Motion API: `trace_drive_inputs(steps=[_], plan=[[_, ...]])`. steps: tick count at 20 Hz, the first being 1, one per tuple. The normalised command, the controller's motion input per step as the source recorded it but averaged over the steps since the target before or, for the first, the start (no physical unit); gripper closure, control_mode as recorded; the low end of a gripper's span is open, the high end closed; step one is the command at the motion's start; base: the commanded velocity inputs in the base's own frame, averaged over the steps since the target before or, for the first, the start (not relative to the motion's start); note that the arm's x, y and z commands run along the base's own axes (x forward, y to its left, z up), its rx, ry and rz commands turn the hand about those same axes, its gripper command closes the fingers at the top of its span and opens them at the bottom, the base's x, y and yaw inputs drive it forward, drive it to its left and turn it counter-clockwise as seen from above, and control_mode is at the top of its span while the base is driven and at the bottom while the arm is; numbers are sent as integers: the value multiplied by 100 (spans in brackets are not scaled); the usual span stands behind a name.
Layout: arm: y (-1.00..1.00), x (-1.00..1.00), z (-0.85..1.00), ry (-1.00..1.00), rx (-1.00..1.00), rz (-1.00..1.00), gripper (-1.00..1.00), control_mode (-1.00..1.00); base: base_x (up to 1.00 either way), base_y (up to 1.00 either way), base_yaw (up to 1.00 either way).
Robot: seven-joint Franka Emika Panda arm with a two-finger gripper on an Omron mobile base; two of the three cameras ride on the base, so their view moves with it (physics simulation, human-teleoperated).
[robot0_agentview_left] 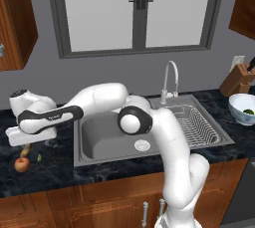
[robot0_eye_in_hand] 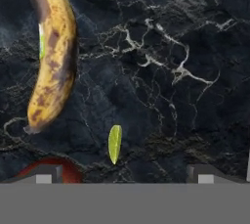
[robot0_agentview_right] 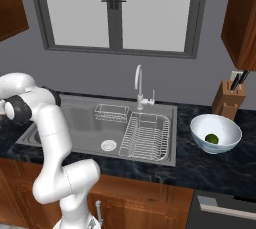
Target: There is a mixed pile of frozen fruits and vegetables on the counter. Locate all the frozen vegetables and place the items in a bowl on the counter. Take all the frozen fruits and defrost them in a running sink.
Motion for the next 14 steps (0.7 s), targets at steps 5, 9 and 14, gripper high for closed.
trace_drive_inputs(steps=[5, 9, 14], plan=[[4, 8, -25, 0, 0, 0, -100, -100, 0, 0, 0], [14, 9, -9, 0, 0, 0, -100, -100, 0, 0, 0], [22, 1, -20, 0, -1, 0, -100, -100, 0, 0, 0]])
